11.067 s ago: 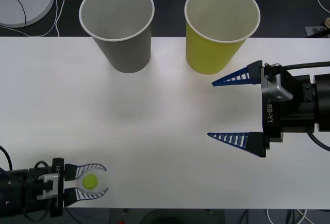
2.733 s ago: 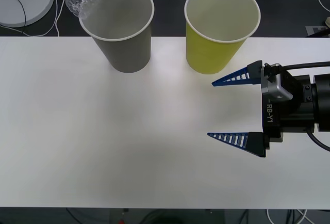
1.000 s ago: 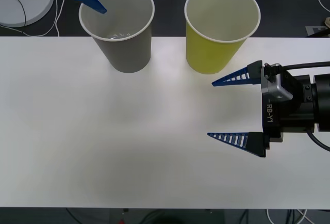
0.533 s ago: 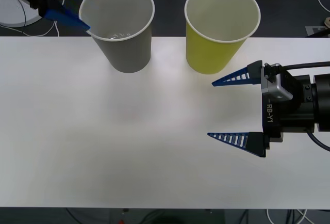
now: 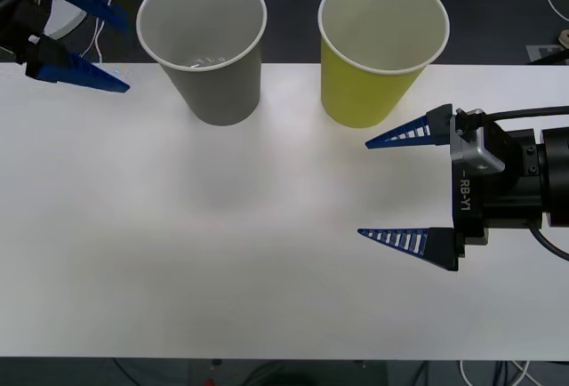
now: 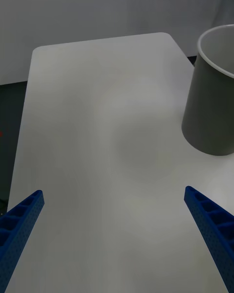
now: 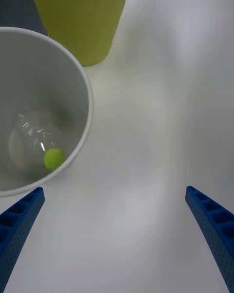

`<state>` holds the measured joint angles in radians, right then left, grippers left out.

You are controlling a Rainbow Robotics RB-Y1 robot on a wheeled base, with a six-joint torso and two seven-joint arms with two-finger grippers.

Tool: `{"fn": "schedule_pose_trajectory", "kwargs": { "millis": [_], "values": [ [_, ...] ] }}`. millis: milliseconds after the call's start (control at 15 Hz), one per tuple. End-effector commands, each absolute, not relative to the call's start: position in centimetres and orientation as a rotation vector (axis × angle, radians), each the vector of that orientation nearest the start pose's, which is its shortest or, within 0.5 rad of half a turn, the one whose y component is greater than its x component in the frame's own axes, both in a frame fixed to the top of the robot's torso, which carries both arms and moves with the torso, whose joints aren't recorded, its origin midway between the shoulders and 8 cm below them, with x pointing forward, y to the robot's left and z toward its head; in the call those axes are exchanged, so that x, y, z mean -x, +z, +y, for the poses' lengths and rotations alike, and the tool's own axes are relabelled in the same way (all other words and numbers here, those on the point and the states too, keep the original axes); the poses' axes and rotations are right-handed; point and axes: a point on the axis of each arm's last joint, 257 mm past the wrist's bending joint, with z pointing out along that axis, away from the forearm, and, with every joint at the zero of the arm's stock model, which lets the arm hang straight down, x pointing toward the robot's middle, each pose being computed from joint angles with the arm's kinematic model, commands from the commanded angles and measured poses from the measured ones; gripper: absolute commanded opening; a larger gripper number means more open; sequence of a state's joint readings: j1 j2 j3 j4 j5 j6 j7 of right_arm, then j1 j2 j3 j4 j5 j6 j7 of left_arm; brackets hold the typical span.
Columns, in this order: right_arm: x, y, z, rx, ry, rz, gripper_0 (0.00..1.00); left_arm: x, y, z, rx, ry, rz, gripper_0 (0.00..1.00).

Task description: Put the can into the green bin and the plastic bottle into the gray bin

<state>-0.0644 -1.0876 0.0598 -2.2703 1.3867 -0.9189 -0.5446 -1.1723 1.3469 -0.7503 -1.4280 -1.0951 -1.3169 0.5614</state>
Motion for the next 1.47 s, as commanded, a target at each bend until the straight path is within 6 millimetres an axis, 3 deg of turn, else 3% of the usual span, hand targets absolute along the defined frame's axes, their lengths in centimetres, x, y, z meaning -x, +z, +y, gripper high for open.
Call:
{"fn": "schedule_pose_trajectory", "kwargs": {
  "millis": [67, 467, 1067, 1200, 1467],
  "values": [
    [-33.9, -9.8, -11.5, 1.497, 0.474, 1.443, 1.00, -47.4, -1.5, 23.5, -1.625, -0.355, 1.806, 1.00],
    [-33.9, -9.8, -11.5, 1.497, 0.474, 1.443, 1.00, -46.8, -4.4, 23.9, -1.625, -0.400, 1.734, 1.00],
    [-33.9, -9.8, -11.5, 1.497, 0.474, 1.443, 1.00, -45.3, -5.8, 20.3, -1.579, -0.454, 1.668, 1.00],
    [-33.9, -9.8, -11.5, 1.497, 0.474, 1.443, 1.00, -44.4, -6.1, 19.2, -1.568, -0.486, 1.633, 1.00],
    [-33.9, -9.8, -11.5, 1.497, 0.474, 1.443, 1.00, -42.7, -6.9, 18.8, -1.551, -0.483, 1.581, 1.00]
  ]
}}
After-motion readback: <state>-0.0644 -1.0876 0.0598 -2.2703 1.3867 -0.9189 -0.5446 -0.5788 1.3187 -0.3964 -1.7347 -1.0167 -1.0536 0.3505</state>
